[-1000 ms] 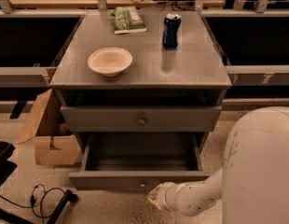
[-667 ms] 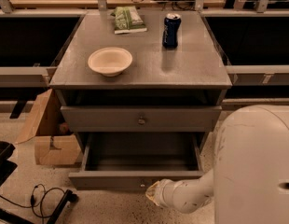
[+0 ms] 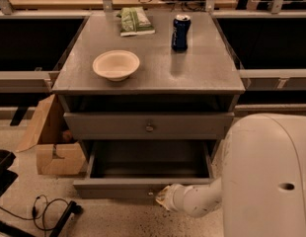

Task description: Close middle drawer

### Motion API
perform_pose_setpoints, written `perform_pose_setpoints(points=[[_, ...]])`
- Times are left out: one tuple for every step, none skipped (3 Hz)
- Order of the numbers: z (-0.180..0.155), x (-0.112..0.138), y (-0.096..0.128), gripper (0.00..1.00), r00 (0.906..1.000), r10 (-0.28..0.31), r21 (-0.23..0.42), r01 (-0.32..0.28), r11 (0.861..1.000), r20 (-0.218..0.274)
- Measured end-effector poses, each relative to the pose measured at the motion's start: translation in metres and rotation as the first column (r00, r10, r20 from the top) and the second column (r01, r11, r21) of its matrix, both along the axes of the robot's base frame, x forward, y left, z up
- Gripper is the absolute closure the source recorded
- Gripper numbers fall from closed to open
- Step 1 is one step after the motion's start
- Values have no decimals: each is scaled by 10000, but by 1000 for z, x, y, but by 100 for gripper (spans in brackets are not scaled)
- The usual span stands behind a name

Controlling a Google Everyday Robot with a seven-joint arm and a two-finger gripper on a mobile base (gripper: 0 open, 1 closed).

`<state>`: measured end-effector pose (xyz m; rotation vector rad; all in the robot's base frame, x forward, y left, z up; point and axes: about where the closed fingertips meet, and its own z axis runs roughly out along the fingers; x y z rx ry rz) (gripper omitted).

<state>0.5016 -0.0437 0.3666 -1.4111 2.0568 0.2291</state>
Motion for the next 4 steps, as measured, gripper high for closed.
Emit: perform_pose_setpoints(points=[[2,9,-1,100,9999,-16,-25,16,10000,133],[4,14,-1,100,9998,-24,-41,25,10000,219],[7,22,-1,100,9993,-38,-54,40,10000,373],[7,22,-1,100,9993,-38,-54,40,10000,374]])
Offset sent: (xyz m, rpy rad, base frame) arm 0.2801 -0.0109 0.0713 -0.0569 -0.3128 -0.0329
